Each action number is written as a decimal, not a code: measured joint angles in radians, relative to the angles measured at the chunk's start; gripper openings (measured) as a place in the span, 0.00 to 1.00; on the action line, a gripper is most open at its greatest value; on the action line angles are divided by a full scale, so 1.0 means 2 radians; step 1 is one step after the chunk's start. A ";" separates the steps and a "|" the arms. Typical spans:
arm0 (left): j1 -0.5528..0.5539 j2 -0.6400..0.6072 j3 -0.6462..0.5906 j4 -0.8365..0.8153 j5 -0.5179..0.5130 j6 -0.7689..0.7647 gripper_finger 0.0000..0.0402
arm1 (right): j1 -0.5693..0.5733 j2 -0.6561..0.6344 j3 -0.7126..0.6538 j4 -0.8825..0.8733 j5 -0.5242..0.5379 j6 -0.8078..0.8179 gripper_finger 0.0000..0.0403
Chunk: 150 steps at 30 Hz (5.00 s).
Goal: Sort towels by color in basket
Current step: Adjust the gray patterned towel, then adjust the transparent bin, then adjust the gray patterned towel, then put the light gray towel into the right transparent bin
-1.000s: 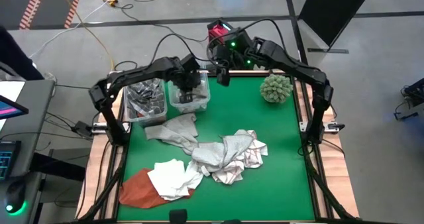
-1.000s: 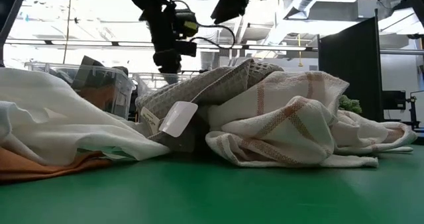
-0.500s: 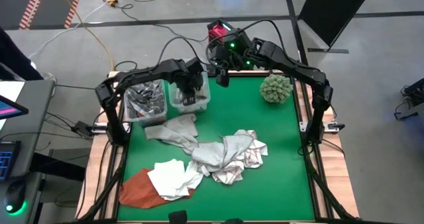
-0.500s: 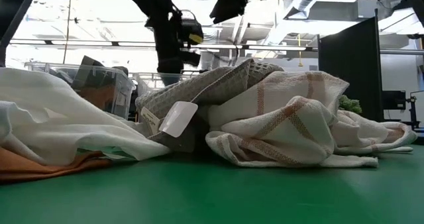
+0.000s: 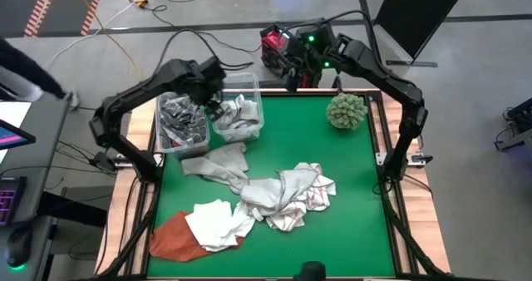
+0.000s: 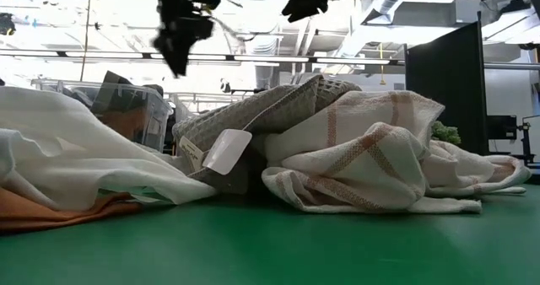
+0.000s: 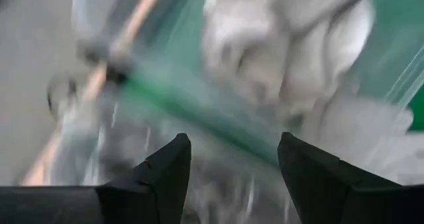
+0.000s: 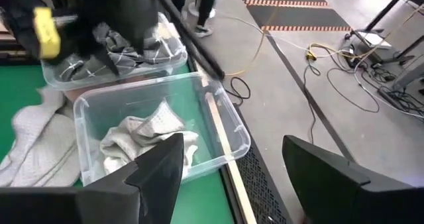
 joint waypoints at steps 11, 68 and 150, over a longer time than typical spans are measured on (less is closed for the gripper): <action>0.020 -0.036 -0.145 -0.057 -0.001 -0.022 0.42 | 0.017 0.009 0.000 0.004 -0.007 -0.012 0.71; 0.073 -0.123 -0.174 0.109 -0.055 0.068 0.29 | -0.027 0.203 0.000 -0.101 0.008 0.003 0.71; -0.379 -0.336 -0.280 0.266 -0.068 -0.166 0.44 | 0.350 0.154 0.003 -0.024 0.148 0.377 0.71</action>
